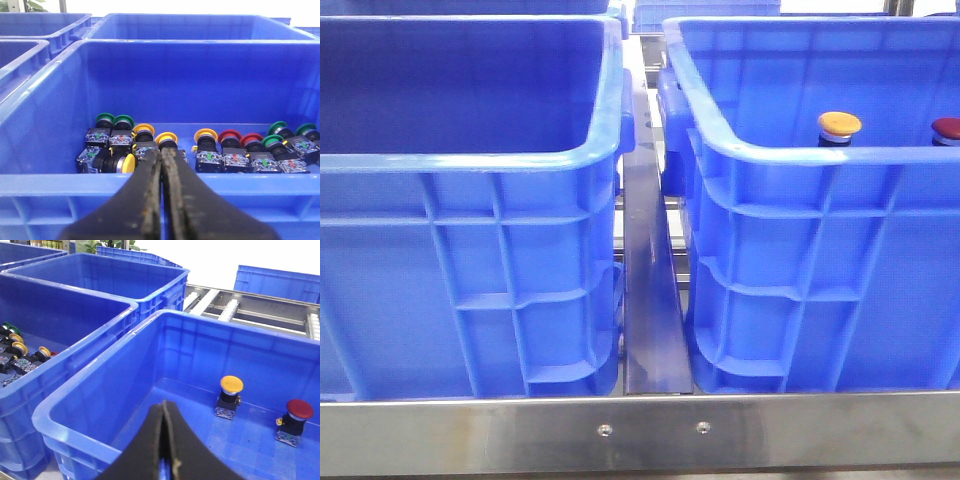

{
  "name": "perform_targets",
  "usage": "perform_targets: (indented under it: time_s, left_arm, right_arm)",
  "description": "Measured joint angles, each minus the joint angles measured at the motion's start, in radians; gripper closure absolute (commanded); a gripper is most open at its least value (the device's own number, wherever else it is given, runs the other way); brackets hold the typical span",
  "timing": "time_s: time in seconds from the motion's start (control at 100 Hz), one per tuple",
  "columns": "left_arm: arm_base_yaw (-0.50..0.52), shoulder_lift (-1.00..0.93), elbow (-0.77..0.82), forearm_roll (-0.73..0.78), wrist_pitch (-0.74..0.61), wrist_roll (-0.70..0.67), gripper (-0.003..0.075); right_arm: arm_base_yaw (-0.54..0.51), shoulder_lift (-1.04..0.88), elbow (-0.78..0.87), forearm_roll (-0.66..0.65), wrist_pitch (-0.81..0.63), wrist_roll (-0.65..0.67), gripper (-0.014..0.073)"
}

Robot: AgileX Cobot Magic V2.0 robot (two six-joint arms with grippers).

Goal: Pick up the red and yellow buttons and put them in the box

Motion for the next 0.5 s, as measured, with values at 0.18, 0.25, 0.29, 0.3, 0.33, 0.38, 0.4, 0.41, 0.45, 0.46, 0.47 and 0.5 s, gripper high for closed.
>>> perform_targets:
  time_s: [0.18, 0.25, 0.29, 0.3, 0.33, 0.38, 0.4, 0.41, 0.45, 0.46, 0.47, 0.5]
  left_arm:
    - [-0.001, 0.0, 0.0, 0.013, 0.006, -0.011, 0.0741]
    - [-0.001, 0.0, 0.0, 0.012, 0.006, -0.013, 0.0741]
    - [-0.001, 0.0, 0.0, 0.012, 0.006, -0.013, 0.0741]
    - [-0.001, 0.0, 0.0, 0.012, 0.006, -0.013, 0.0741]
    - [-0.001, 0.0, 0.0, 0.013, 0.006, -0.013, 0.0741]
    - [-0.001, 0.0, 0.0, 0.013, 0.006, -0.013, 0.0741]
    - [-0.001, 0.0, 0.0, 0.013, 0.006, -0.013, 0.0741]
    - [-0.001, 0.0, 0.0, 0.013, 0.006, -0.013, 0.0741]
    - [-0.001, 0.0, 0.0, 0.013, 0.006, -0.013, 0.0741]
    - [-0.001, 0.0, 0.0, 0.013, 0.006, -0.013, 0.0741]
    - [-0.001, 0.0, 0.0, 0.013, 0.006, -0.013, 0.0741]
    - [-0.001, 0.0, 0.0, 0.013, 0.006, -0.013, 0.0741]
  right_arm:
    - [0.0, 0.0, 0.0, 0.0, 0.0, 0.0, 0.0687]
    - [0.0, 0.0, 0.0, 0.0, 0.0, 0.0, 0.0687]
    - [0.0, 0.0, 0.0, 0.0, 0.0, 0.0, 0.0687]
    - [0.0, 0.0, 0.0, 0.0, 0.0, 0.0, 0.0687]
    - [0.0, 0.0, 0.0, 0.0, 0.0, 0.0, 0.0687]
    - [0.0, 0.0, 0.0, 0.0, 0.0, 0.0, 0.0687]
    - [0.0, 0.0, 0.0, 0.0, 0.0, 0.0, 0.0687]
    - [0.0, 0.0, 0.0, 0.0, 0.0, 0.0, 0.0687]
    - [0.0, 0.0, 0.0, 0.0, 0.0, 0.0, 0.0687]
    - [0.0, 0.0, 0.0, 0.0, 0.0, 0.0, 0.0687]
    - [0.0, 0.0, 0.0, 0.0, 0.0, 0.0, 0.0687]
    - [0.0, 0.0, 0.0, 0.0, 0.0, 0.0, 0.0687]
